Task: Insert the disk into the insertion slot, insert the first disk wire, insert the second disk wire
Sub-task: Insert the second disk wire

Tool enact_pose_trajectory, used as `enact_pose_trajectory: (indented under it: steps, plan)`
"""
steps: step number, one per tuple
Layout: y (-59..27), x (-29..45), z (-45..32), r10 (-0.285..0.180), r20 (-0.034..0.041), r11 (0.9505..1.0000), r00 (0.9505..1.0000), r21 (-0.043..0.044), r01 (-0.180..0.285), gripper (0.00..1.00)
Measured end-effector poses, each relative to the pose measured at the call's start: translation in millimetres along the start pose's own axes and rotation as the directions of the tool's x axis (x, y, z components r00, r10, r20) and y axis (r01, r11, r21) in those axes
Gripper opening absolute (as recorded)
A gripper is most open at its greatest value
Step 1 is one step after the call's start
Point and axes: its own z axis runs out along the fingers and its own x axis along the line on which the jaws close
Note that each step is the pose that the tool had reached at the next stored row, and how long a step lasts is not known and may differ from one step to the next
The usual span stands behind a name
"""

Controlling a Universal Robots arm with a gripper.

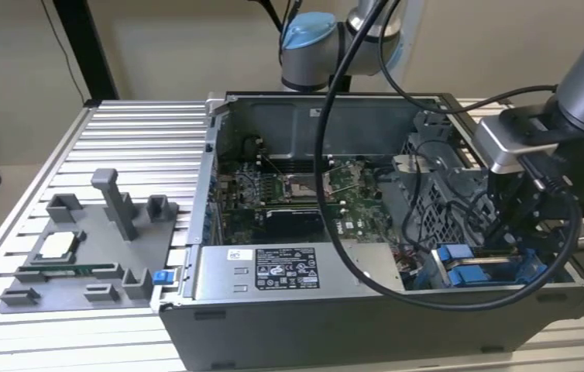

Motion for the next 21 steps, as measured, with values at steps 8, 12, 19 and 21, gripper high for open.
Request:
enact_pose_trajectory:
  steps: [8,12,19,21]
  plan:
    - [0.5,0.6,5.9,-0.001,0.0001,0.9999,1.0000,0.0113,0.001,0.00]
    - [0.6,0.5,9.6,-0.001,-0.0020,0.9999,1.0000,0.0122,0.001,0.00]
    - [0.6,0.4,8.9,-0.001,-0.0023,0.9999,1.0000,0.0122,0.001,0.00]
    - [0.6,0.4,8.8,-0.001,-0.0019,0.9999,1.0000,0.0122,0.001,0.00]
